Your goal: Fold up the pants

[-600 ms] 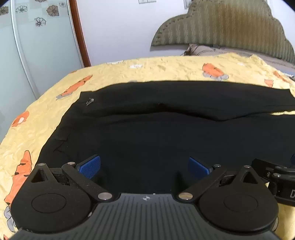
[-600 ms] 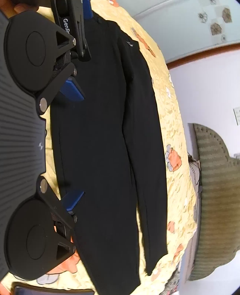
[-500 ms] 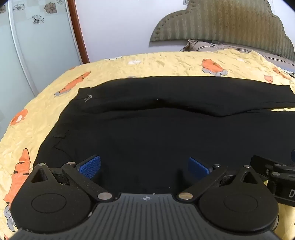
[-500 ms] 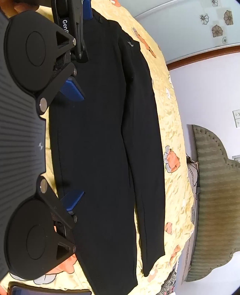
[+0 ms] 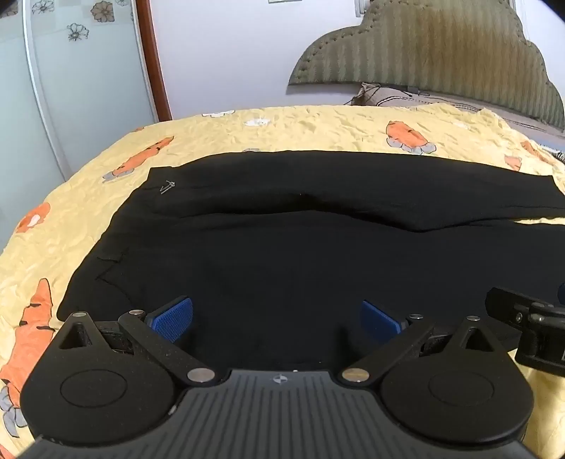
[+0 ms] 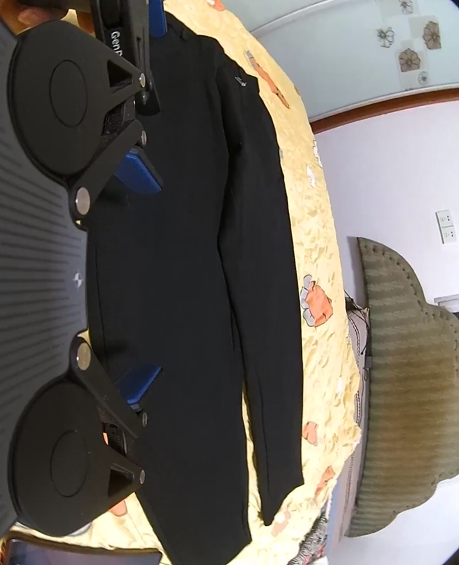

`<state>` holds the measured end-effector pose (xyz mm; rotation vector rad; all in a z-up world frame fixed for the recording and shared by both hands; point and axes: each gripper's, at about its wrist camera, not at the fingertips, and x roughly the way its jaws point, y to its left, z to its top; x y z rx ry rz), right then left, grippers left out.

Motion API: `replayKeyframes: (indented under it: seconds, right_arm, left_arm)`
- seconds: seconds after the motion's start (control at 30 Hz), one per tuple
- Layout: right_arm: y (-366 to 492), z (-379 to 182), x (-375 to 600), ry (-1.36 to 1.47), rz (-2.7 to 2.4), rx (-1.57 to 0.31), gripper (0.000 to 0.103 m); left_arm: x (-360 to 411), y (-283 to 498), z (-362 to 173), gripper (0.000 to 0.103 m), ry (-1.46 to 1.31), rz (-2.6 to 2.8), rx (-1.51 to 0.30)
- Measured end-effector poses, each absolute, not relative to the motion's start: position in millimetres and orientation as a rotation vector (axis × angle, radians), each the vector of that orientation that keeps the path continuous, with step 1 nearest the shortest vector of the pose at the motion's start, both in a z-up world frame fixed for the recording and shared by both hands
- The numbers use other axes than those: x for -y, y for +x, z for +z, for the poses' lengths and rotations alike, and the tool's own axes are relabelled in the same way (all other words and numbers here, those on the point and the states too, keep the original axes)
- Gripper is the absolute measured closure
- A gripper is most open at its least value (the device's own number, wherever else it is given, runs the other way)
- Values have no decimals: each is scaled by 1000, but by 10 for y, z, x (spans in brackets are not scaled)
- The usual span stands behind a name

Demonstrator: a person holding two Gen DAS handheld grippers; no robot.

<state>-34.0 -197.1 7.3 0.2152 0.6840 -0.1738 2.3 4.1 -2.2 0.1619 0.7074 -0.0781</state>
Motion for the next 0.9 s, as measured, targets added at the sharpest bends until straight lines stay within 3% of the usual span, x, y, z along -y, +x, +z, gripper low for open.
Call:
replayKeyframes:
  seconds: [0.9]
  right_arm:
    - [-420, 147, 1919, 121, -193, -605, 0]
  left_arm:
    - [-128, 89, -10, 0, 114, -93, -693]
